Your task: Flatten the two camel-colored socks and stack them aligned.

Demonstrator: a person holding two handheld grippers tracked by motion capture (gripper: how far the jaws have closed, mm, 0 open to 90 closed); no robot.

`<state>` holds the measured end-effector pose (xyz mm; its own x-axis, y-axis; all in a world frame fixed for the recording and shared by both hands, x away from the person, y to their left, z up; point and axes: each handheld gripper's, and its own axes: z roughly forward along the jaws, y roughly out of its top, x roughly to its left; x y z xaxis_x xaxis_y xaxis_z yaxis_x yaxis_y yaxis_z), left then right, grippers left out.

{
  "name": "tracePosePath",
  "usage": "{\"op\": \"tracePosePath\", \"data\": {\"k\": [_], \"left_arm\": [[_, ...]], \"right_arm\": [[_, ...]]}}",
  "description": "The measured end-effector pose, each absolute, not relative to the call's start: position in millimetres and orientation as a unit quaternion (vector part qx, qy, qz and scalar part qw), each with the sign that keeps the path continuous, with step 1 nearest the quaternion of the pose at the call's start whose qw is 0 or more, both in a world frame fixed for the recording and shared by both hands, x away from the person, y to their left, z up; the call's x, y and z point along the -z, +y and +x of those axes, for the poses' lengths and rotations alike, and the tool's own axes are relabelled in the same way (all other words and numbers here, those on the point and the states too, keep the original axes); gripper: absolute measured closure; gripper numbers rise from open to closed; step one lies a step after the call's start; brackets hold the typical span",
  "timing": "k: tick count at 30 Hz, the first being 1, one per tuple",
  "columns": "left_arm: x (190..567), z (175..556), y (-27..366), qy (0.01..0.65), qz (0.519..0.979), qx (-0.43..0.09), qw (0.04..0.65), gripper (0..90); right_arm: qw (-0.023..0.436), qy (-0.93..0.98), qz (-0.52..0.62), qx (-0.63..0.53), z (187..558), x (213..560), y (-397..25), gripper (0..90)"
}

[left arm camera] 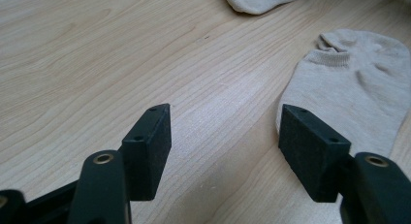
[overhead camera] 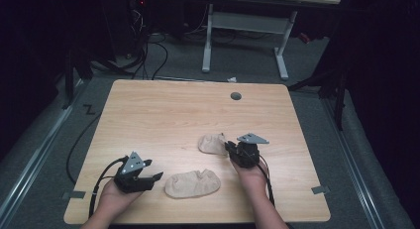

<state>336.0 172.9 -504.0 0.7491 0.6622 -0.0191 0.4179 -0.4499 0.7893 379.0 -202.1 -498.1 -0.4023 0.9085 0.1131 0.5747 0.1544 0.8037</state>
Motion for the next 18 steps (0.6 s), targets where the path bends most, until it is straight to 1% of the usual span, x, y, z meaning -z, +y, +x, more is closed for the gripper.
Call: {"op": "tracePosePath", "data": {"k": [3,6,7,8,9,13,18], "left_arm": [[505,336,172,0.323,0.839,-0.146,0.412,37.0],[506,337,172,0.324,0.840,-0.145,0.411,37.0],[506,337,172,0.324,0.840,-0.145,0.411,37.0],[506,337,172,0.324,0.840,-0.145,0.411,37.0],[506,337,172,0.325,0.840,-0.144,0.411,37.0],[506,337,171,0.325,0.840,-0.144,0.410,37.1],[506,336,171,0.324,0.840,-0.145,0.410,37.3]], "right_arm": [[0.206,0.728,0.521,-0.396,379,505,-211,79.2],[0.214,0.726,0.530,-0.382,378,508,-222,74.2],[0.214,0.726,0.530,-0.382,378,508,-222,74.2],[0.217,0.726,0.533,-0.377,378,509,-225,72.5],[0.225,0.725,0.537,-0.369,378,509,-230,68.6],[0.228,0.720,0.543,-0.368,380,508,-236,62.9],[0.229,0.721,0.553,-0.350,385,512,-239,61.5]]}}
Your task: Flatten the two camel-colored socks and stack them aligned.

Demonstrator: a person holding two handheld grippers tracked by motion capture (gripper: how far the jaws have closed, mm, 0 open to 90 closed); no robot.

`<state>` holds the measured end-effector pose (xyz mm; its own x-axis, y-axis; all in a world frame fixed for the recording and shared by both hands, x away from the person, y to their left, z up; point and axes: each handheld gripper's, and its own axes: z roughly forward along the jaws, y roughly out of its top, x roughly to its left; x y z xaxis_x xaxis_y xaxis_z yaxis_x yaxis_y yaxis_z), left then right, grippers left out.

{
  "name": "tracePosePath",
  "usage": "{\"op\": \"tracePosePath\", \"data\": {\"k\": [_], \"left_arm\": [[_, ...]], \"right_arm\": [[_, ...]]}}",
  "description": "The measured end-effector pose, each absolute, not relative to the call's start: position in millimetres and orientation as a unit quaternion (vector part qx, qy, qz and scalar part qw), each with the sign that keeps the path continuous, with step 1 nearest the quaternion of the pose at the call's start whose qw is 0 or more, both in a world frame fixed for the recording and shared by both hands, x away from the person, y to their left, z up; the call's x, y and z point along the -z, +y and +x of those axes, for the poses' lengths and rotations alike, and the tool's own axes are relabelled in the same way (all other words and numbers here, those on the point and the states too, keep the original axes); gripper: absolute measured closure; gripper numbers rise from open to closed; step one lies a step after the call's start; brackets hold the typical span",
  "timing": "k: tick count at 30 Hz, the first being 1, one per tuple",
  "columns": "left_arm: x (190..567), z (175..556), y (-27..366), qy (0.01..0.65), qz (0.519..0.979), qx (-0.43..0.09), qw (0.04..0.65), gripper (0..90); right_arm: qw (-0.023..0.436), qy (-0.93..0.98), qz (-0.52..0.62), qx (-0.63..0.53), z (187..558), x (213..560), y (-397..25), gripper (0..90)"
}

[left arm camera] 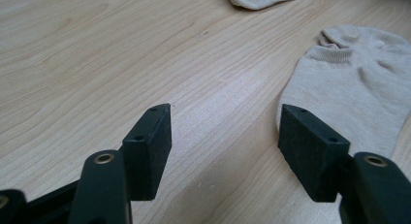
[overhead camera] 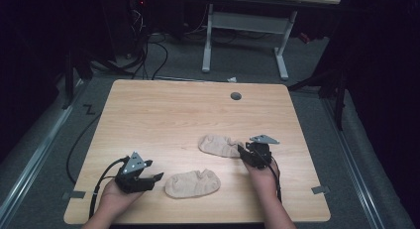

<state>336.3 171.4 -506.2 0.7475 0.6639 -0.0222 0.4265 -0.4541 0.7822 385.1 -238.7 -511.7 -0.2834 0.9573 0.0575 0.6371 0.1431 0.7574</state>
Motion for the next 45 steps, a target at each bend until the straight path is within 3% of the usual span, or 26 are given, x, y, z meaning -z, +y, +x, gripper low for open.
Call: {"op": "tracePosePath", "data": {"k": [4,8,12,30,39,45], "left_arm": [[506,337,173,0.327,0.839,-0.146,0.410,37.4],[504,336,174,0.326,0.838,-0.148,0.412,37.6],[505,337,174,0.328,0.839,-0.145,0.409,38.8],[511,348,157,0.366,0.832,-0.143,0.393,42.0],[513,381,133,0.396,0.822,-0.131,0.387,43.1],[521,393,118,0.414,0.816,-0.126,0.384,56.5]], "right_arm": [[0.220,0.724,0.566,-0.327,393,519,-240,62.3],[0.208,0.737,0.560,-0.316,400,525,-238,79.8],[0.206,0.762,0.530,-0.310,402,524,-224,84.5],[0.175,0.810,0.444,-0.342,387,527,-159,83.4],[0.190,0.787,0.444,-0.383,379,513,-171,65.4],[0.199,0.787,0.449,-0.373,381,515,-176,69.8]]}}
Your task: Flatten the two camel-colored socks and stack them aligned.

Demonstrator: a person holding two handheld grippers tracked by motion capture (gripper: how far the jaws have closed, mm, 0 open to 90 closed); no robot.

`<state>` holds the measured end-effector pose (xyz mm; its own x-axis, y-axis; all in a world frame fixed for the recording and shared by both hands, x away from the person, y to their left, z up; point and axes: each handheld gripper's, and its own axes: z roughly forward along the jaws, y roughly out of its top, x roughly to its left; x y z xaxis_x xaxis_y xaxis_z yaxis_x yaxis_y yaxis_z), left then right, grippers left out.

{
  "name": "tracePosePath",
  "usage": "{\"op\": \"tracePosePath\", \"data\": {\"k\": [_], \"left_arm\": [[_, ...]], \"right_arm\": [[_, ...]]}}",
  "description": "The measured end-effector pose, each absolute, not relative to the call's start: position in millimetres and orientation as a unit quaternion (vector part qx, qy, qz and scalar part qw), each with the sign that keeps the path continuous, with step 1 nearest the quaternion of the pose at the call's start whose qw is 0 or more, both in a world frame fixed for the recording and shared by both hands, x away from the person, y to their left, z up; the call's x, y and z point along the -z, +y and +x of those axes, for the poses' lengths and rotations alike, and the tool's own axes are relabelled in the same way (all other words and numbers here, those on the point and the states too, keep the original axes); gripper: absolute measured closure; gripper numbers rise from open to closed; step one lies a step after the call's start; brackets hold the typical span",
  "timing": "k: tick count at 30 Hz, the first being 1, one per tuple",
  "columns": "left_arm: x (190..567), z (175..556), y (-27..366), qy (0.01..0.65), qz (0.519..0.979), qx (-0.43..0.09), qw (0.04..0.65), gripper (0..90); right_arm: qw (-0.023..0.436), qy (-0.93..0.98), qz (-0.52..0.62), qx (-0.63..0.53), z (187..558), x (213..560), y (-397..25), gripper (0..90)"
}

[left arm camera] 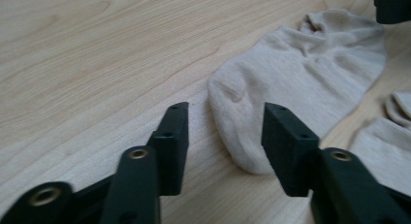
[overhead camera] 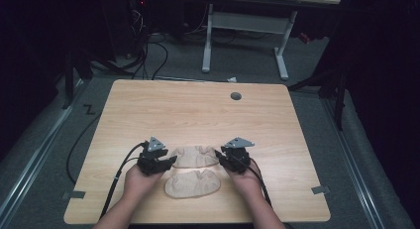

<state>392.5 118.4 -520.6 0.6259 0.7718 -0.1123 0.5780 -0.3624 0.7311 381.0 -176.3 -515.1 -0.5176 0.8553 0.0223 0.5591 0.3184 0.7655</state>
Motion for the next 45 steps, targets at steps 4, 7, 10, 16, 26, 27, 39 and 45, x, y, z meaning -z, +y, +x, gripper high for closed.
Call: {"op": "tracePosePath", "data": {"k": [4,7,10,16,26,27,39,45], "left_arm": [[528,394,114,0.415,0.820,-0.129,0.373,68.5],[527,393,113,0.409,0.821,-0.138,0.375,74.0],[527,391,112,0.405,0.822,-0.148,0.371,77.2],[529,388,111,0.399,0.822,-0.166,0.371,81.6],[530,386,110,0.399,0.821,-0.166,0.372,85.9],[530,386,110,0.399,0.821,-0.167,0.373,86.2],[513,376,116,0.394,0.813,-0.176,0.391,86.8],[496,362,121,0.381,0.812,-0.182,0.404,86.9]], "right_arm": [[0.190,0.783,0.461,-0.372,383,517,-178,75.3],[0.189,0.789,0.459,-0.362,384,521,-176,75.1],[0.186,0.793,0.458,-0.356,386,524,-174,74.8],[0.176,0.796,0.458,-0.356,387,527,-172,73.9],[0.161,0.801,0.452,-0.358,388,529,-170,85.9],[0.165,0.806,0.444,-0.355,387,529,-168,87.4],[0.181,0.801,0.431,-0.374,379,519,-167,88.2],[0.186,0.795,0.418,-0.398,367,508,-167,88.4]]}}
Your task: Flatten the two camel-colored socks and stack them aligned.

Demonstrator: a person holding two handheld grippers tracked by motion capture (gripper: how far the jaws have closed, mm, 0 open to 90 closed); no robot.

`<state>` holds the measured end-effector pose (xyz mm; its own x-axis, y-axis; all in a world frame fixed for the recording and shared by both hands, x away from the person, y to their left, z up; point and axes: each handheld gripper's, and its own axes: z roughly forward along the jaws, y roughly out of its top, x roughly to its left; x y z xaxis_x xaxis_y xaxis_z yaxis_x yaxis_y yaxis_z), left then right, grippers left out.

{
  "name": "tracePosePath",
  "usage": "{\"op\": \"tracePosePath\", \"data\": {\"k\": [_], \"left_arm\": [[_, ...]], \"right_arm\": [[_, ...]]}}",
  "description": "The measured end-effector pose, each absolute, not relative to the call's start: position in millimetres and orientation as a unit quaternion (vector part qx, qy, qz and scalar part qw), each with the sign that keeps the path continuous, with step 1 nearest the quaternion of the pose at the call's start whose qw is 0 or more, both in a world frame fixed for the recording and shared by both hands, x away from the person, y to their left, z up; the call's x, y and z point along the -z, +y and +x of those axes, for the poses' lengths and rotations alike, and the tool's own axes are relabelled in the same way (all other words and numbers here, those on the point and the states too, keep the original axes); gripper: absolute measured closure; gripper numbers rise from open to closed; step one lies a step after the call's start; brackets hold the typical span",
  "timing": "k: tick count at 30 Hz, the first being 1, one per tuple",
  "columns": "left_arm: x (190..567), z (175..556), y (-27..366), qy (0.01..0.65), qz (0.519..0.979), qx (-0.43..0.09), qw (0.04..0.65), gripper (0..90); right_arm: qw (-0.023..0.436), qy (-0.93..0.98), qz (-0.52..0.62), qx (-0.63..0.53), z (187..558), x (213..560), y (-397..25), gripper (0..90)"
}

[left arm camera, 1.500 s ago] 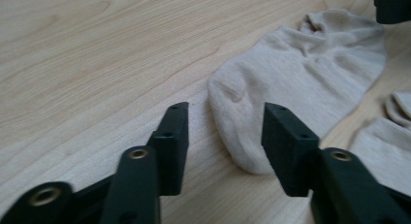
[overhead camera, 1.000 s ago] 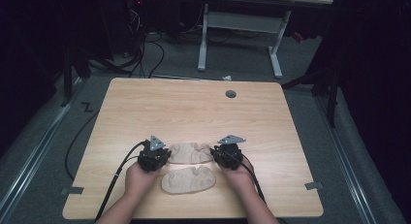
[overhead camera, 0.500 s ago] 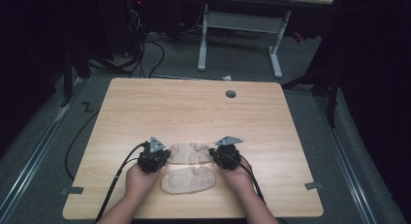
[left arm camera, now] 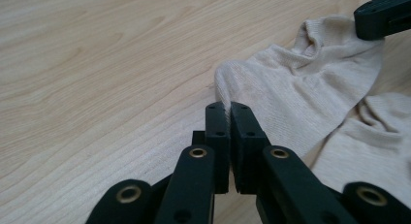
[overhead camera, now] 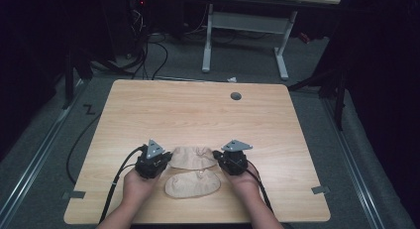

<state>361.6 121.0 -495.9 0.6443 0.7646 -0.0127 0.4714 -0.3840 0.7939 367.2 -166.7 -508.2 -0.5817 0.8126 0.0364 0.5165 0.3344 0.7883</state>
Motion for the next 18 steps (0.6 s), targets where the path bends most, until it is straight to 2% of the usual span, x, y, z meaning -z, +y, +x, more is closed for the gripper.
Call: {"op": "tracePosePath", "data": {"k": [7,18], "left_arm": [[486,349,127,0.379,0.803,-0.177,0.425,86.9],[484,311,133,0.372,0.818,-0.143,0.416,86.9]], "right_arm": [[0.199,0.791,0.400,-0.418,354,496,-166,88.5],[0.202,0.798,0.381,-0.420,320,485,-172,88.6]]}}
